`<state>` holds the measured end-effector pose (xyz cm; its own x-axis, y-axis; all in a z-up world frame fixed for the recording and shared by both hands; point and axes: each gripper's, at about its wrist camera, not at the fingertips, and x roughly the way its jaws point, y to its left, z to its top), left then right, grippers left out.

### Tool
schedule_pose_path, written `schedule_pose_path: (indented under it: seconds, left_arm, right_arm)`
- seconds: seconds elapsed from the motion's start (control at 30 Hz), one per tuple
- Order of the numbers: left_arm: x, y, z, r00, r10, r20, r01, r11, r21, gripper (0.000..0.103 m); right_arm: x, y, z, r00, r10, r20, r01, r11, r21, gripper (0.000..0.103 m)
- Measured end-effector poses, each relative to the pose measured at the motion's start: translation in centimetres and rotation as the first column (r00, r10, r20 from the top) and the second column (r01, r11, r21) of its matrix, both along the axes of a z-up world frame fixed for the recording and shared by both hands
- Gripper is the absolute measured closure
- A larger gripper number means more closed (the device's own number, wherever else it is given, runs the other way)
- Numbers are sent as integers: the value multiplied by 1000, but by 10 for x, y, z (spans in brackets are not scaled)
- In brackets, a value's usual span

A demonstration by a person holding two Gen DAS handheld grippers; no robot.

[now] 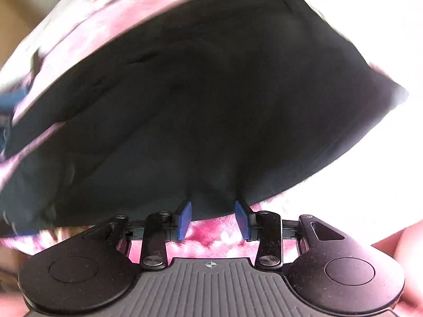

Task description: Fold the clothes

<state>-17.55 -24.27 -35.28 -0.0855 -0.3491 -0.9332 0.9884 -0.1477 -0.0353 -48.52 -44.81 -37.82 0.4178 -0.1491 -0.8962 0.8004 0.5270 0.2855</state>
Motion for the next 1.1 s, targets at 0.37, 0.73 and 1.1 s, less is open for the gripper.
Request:
schedule_pose_path:
  seconds: [0.37,0.73,1.1]
  left_arm:
    - [3,4,-6,992,45,-122,-36,997,74,57]
    - [27,34,-36,991,128,34,-132,982,132,42]
    - [64,130,33,946,300,120,-319,927,198,52]
  right_arm:
    - [74,20,-40,934,351,-68,-350,936,20,62]
    - [91,36,-28,924,374,-82,-378,925,-48,62]
    - [47,60,25,971,185,-150,-189,982,-13,26]
